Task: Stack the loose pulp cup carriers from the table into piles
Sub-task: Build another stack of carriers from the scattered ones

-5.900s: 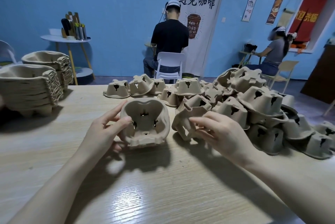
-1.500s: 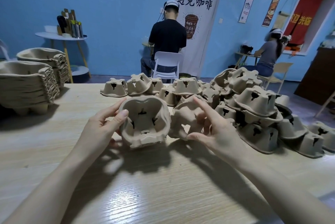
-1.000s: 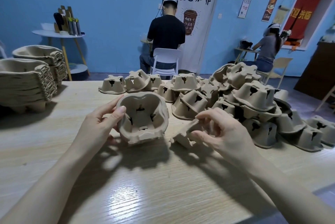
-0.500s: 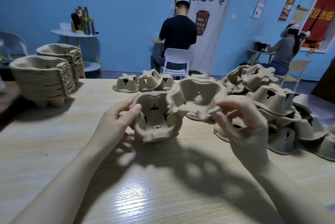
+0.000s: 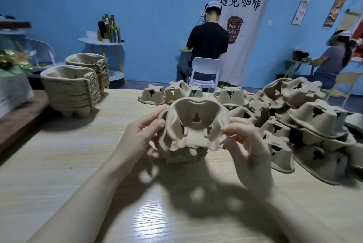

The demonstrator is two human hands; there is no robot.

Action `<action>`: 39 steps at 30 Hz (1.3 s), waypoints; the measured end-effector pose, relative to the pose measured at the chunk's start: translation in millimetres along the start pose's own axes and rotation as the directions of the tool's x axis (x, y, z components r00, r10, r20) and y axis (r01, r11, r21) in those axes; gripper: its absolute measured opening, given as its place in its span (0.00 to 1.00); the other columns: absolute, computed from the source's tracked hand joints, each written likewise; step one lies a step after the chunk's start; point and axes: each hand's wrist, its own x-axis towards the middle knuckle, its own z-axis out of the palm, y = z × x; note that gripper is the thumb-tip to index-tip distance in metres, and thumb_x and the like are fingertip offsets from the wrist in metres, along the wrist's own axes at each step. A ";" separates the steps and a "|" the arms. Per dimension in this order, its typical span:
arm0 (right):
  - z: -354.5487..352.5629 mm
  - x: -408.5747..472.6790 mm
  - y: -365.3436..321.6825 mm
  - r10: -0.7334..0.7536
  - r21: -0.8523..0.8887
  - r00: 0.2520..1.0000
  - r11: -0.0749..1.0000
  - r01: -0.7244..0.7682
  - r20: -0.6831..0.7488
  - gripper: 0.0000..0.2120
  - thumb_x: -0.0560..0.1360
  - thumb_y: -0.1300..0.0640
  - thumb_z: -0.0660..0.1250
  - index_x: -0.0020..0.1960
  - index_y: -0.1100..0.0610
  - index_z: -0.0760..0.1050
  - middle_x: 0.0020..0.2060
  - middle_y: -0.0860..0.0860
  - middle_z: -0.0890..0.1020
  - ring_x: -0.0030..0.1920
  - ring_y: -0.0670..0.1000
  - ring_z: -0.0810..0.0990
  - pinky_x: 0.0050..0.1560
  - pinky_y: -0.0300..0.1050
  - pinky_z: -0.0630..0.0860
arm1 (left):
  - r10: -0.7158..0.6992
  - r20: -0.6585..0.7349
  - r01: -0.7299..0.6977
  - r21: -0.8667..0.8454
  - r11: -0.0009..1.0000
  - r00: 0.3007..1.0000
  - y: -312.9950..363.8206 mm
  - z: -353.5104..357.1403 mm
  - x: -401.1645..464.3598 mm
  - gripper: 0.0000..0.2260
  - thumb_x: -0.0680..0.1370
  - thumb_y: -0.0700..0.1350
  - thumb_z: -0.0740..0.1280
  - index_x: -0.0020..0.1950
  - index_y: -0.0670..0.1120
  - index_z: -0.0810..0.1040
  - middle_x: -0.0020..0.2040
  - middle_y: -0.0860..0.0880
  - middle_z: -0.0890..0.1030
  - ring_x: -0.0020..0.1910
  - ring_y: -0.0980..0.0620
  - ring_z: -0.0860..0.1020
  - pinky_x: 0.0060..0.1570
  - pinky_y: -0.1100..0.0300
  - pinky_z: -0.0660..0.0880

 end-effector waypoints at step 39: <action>4.5 -16.0 -3.6 0.187 -0.241 0.969 0.960 -0.145 0.162 0.15 0.73 0.60 0.63 0.59 0.55 0.78 0.61 0.46 0.76 0.52 0.47 0.79 0.42 0.45 0.76 | 0.050 0.019 -0.051 0.071 0.996 0.999 -4.5 -3.9 -2.0 0.26 0.71 0.48 0.69 0.70 0.54 0.75 0.47 0.46 0.76 0.34 0.62 0.76 0.25 0.65 0.73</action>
